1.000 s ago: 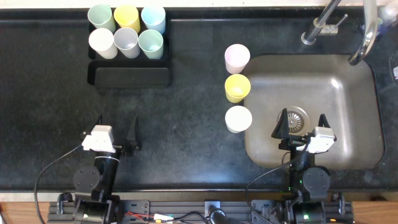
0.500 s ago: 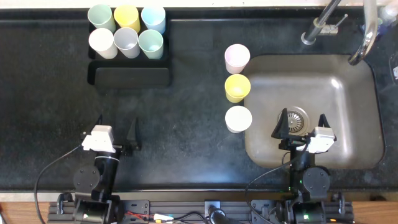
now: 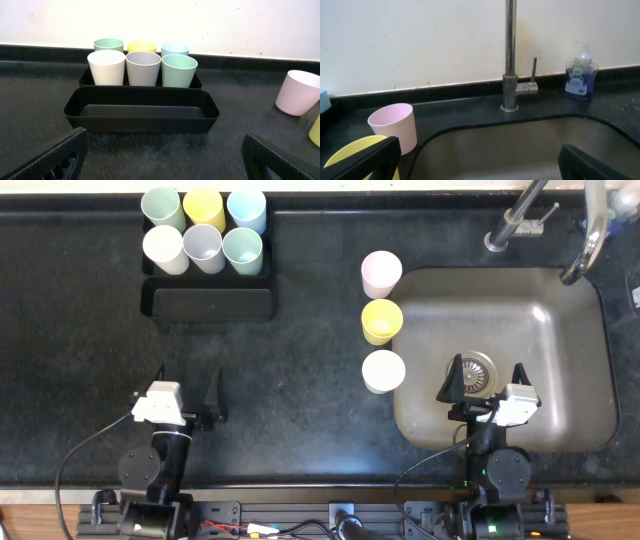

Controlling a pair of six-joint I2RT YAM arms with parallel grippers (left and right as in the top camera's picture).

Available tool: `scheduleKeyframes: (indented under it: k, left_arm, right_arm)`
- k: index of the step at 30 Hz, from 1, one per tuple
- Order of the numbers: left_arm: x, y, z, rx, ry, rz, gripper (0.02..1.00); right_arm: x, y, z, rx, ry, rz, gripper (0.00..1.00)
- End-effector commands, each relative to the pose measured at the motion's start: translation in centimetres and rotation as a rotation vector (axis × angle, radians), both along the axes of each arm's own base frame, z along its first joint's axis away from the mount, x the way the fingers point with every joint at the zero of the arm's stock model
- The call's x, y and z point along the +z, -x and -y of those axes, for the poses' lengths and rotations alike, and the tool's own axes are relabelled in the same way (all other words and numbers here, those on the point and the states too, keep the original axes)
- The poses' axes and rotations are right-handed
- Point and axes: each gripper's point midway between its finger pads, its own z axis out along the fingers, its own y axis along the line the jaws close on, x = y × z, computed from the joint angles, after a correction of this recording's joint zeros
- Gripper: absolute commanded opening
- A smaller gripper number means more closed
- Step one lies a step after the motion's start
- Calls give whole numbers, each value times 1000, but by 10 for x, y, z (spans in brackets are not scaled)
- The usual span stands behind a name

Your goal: Store Cups

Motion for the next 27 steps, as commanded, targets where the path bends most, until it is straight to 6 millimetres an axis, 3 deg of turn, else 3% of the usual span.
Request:
scheduleKeyframes:
  k: [1, 11, 14, 18, 21, 23, 27]
  left_arm:
    - [1, 0, 0, -6, -17, 7, 998]
    - [1, 0, 0, -6, -17, 7, 998]
    - [9, 2, 2, -13, -14, 19, 998]
    - [60, 3, 12, -85, -8, -20, 998]
    - [96, -14, 27, -172, 3, -120, 998]
    - [131, -46, 46, -267, 26, -240, 998]
    - [182, -106, 77, -396, 71, -409, 998]
  right_arm:
    - [-3, 0, 0, -1, 3, 3, 998]
    - [-3, 0, 0, -1, 3, 3, 998]
    - [-3, 0, 0, -1, 3, 3, 998]
    - [-3, 0, 0, -1, 3, 3, 998]
    - [-3, 0, 0, -1, 3, 3, 998]
    - [-3, 0, 0, -1, 3, 3, 998]
    - [-3, 0, 0, -1, 3, 3, 998]
